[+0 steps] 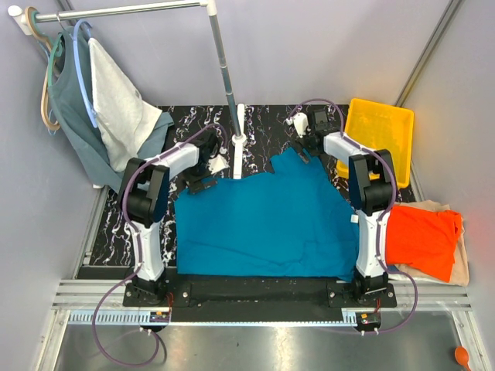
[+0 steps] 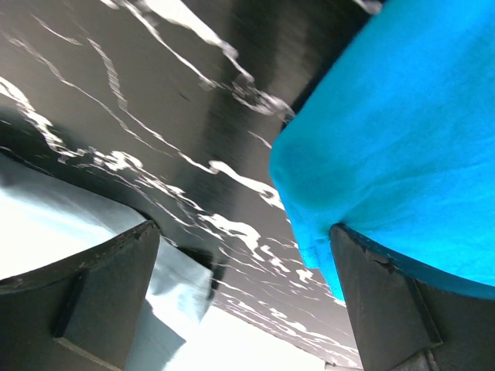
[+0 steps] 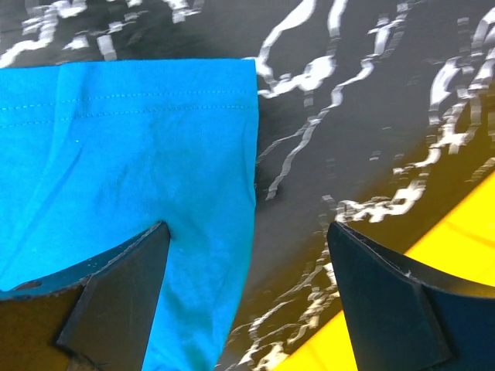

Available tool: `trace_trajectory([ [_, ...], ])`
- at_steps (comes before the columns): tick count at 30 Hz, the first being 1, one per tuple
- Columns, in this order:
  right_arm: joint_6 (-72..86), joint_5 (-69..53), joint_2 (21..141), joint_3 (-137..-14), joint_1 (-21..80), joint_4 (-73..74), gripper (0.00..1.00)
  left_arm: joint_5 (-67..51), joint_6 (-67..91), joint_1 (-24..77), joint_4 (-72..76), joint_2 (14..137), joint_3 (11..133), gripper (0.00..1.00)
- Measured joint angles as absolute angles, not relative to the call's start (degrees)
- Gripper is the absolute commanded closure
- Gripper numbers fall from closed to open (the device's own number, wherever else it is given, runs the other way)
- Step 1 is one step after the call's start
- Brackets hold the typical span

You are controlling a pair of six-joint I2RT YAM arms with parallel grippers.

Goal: Fold and stack the t-shirts
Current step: Flatten the tshirt out

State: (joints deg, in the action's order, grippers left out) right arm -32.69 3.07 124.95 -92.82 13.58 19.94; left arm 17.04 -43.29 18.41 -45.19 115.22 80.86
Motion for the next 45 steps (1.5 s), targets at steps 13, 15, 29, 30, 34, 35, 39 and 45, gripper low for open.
trace_trajectory([
  [13,-34.7,10.57,130.91,-100.99,13.52,17.67,0.1,20.93,-46.41,15.81,-44.47,128.16,100.73,0.01],
  [15,-34.63,10.85,131.02,-101.12,13.5,17.47,0.1,21.15,-46.76,15.25,-43.4,128.73,101.56,0.02],
  [29,-30.44,8.36,121.64,-90.17,13.74,19.57,0.1,19.94,-45.84,16.01,-39.53,119.07,86.5,0.03],
  [30,-30.28,7.75,120.7,-89.62,13.78,20.05,0.11,19.79,-45.74,16.16,-39.7,118.48,85.76,0.03],
  [34,-29.93,6.76,118.52,-89.19,14.63,21.34,0.12,19.68,-45.36,16.64,-39.92,117.43,83.85,0.06],
  [35,-29.89,6.59,118.39,-89.19,14.94,21.34,0.12,19.59,-45.28,16.73,-40.05,117.27,83.66,0.06],
  [39,-29.87,6.37,118.39,-89.21,15.64,22.22,0.12,19.33,-44.95,16.78,-40.1,117.1,83.44,0.08],
  [45,-29.89,5.89,120.92,-92.92,15.7,23.0,0.13,17.21,-45.01,16.69,-41.63,117.34,84.82,0.13],
])
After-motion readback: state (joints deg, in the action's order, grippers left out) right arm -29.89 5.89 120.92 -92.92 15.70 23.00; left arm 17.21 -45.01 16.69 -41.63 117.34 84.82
